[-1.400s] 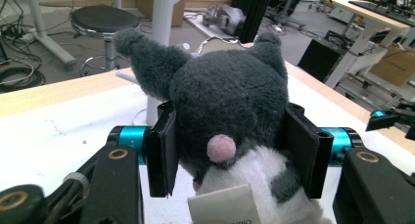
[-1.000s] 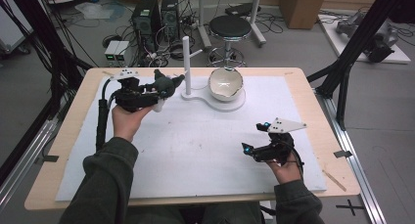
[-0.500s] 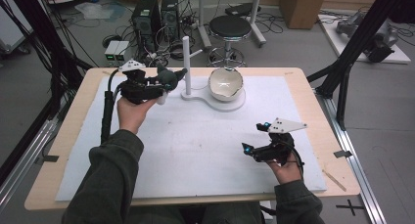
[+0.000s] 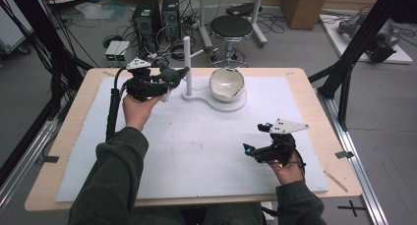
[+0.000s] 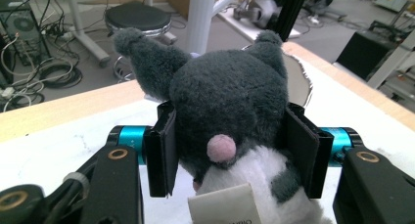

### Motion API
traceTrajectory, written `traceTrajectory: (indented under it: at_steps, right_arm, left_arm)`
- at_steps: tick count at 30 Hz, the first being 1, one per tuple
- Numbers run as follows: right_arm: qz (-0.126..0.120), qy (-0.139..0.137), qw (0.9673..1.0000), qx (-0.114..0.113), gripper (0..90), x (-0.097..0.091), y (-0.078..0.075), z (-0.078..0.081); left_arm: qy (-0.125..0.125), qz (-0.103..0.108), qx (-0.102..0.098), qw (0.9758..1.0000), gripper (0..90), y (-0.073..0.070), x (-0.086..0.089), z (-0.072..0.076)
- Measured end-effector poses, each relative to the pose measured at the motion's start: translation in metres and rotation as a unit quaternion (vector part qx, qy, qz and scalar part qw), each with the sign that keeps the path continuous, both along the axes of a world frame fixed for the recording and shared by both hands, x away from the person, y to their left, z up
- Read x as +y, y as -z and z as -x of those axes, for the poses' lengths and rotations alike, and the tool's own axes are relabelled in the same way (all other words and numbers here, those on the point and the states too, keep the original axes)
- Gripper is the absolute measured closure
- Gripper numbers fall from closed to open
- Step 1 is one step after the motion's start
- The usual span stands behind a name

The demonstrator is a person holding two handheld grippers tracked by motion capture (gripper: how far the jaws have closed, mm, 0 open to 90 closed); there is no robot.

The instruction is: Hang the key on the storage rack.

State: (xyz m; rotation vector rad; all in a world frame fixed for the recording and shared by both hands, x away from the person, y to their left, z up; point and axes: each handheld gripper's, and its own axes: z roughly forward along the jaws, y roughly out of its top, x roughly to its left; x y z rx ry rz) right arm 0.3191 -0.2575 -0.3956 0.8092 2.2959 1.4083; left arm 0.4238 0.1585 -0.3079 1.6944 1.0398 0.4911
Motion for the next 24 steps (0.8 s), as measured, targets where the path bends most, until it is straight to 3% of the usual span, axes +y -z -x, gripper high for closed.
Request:
traceTrajectory:
  at_steps: [8,24]
  right_arm:
    - [-0.001,-0.001,1.0,0.0,7.4,0.0,0.0,0.0]
    - [-0.002,-0.002,1.0,0.0,7.4,0.0,0.0,0.0]
  left_arm:
    - [-0.001,-0.008,0.003,1.0,45.4,0.003,-0.002,-0.003]
    - [0.012,-0.056,0.012,0.9983,45.1,0.01,-0.015,-0.005]
